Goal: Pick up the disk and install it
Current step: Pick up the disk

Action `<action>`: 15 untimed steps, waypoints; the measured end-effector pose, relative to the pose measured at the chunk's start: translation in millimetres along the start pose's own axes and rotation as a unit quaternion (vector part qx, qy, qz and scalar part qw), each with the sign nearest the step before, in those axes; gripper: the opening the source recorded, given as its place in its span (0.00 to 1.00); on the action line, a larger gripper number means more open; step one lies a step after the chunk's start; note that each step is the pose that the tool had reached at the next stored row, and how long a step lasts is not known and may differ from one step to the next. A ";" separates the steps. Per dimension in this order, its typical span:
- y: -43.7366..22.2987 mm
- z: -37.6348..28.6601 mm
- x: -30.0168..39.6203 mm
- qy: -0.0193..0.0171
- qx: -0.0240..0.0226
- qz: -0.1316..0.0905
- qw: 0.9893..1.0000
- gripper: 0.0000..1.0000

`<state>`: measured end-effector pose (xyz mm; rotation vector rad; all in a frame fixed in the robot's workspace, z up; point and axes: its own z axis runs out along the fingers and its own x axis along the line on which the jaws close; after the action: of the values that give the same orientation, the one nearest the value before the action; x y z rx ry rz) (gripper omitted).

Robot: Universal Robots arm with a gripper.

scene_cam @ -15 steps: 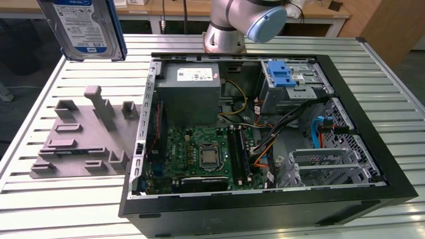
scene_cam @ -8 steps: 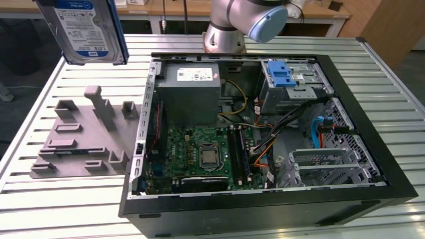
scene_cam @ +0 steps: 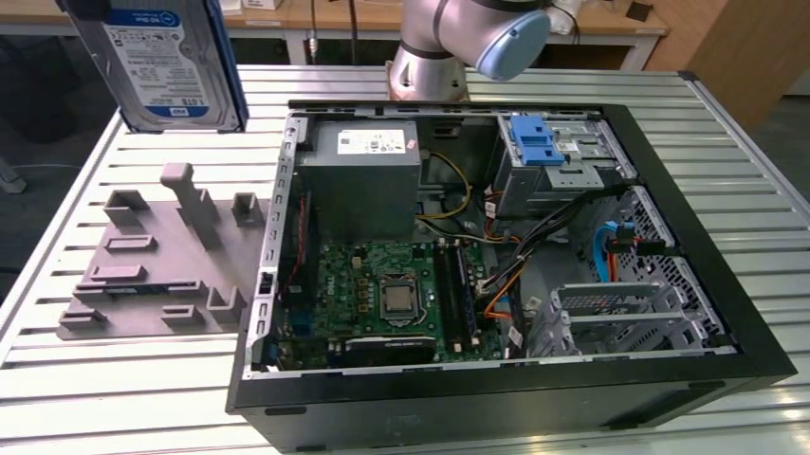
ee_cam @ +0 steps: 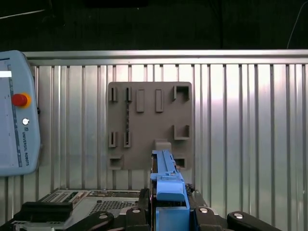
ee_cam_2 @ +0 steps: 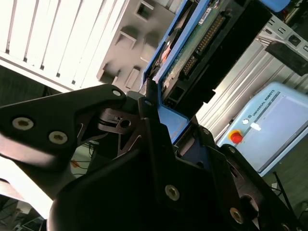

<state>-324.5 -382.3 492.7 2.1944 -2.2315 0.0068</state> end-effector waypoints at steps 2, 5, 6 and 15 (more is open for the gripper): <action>-4.0 0.0 1.4 0.000 0.000 0.000 1.000 0.36; -11.6 -0.1 3.0 0.000 0.000 0.000 1.000 0.36; -14.5 -0.1 3.3 0.000 0.000 0.000 1.000 0.36; -32.7 -0.1 6.8 0.000 0.000 0.000 1.000 0.36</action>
<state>-291.9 -389.7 492.7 2.1944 -2.2315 0.0069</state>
